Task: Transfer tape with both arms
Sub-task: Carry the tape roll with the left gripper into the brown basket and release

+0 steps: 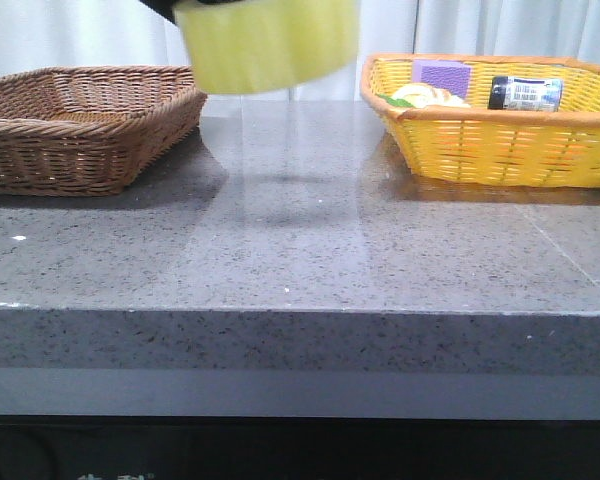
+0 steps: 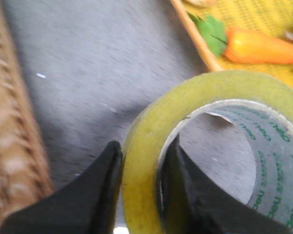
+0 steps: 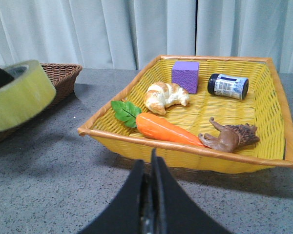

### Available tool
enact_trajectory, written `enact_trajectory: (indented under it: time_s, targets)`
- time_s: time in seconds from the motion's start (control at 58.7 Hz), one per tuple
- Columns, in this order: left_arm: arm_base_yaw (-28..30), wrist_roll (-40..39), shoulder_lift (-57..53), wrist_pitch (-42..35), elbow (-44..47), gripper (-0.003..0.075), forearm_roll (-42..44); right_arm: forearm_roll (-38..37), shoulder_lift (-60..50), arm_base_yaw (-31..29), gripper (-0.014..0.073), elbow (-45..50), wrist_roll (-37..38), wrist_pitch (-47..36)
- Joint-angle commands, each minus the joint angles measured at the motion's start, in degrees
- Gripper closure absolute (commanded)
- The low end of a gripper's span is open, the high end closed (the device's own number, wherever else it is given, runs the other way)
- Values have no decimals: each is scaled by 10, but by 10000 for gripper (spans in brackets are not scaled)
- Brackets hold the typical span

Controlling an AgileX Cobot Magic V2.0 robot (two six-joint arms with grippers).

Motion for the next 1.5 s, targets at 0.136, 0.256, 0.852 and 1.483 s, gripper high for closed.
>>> enact_trajectory:
  time_s: [0.136, 0.256, 0.852, 1.483]
  targets:
    - [81, -4, -34, -17, -36, 623, 14, -4, 4, -4, 662, -14, -3, -49]
    - [135, -4, -34, -16, -36, 623, 15, -4, 4, -4, 662, -14, -3, -49]
    - [242, 5, 66, -45, -35, 593, 33, -4, 4, -4, 662, -14, -3, -49]
    - [242, 13, 26, -46, -32, 561, 36, -4, 4, -4, 662, -14, -3, -49]
